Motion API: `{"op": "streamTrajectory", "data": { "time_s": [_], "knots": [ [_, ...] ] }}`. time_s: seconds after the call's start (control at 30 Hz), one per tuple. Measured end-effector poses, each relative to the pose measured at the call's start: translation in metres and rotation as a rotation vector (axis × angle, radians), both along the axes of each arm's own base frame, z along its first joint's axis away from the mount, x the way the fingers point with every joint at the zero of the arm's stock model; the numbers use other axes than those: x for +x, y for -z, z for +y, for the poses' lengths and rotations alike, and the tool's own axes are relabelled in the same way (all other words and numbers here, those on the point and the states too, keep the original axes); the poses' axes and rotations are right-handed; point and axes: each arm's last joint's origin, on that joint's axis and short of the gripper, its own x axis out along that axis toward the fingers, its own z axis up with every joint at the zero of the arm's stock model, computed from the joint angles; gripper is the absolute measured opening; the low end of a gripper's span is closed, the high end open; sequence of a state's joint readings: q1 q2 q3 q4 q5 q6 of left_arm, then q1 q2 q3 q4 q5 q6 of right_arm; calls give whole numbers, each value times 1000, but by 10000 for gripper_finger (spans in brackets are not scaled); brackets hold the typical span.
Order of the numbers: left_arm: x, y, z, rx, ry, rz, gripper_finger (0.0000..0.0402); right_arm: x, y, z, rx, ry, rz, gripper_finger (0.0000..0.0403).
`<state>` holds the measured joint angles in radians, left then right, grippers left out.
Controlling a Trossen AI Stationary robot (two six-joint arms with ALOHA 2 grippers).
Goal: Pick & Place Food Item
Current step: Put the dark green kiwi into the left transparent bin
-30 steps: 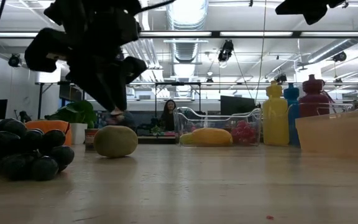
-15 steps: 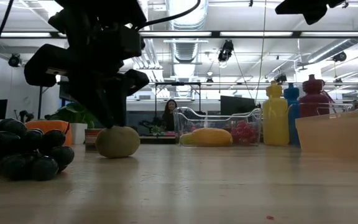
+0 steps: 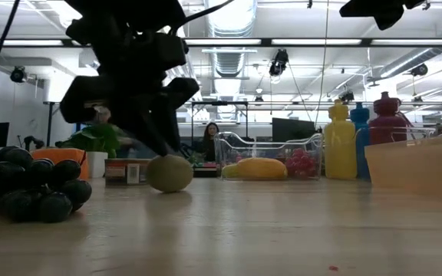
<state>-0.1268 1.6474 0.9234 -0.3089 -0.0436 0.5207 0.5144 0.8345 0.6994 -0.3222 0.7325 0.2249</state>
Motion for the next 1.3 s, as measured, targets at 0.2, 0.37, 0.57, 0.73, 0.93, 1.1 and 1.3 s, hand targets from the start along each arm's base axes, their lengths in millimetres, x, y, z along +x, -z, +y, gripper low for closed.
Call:
{"op": "streamTrajectory", "data": {
  "time_s": [0.2, 0.37, 0.57, 0.73, 0.93, 1.1, 1.3],
  "knots": [
    [3, -3, 10, 10, -47, -32, 120, 0, 0, 0, 2, 0, -2, 8],
    [5, -21, 8, -79, -178, -51, 120, 0, 0, 0, 3, 0, -4, 8],
    [-5, -23, 9, -206, -444, 61, 119, 0, 0, 0, 3, 0, -5, 8],
    [-13, -7, 10, -204, -481, 121, 120, 0, 0, 0, 3, 0, -5, 8],
    [-19, -1, 10, -224, -555, 160, 119, 0, -1, 0, 4, 0, -8, 8],
    [-19, 4, 10, -242, -601, 184, 120, 1, -1, 0, 5, 0, -9, 8],
    [-16, 14, 8, -300, -636, 226, 119, 1, -1, 0, 5, 0, -10, 8]
  ]
}}
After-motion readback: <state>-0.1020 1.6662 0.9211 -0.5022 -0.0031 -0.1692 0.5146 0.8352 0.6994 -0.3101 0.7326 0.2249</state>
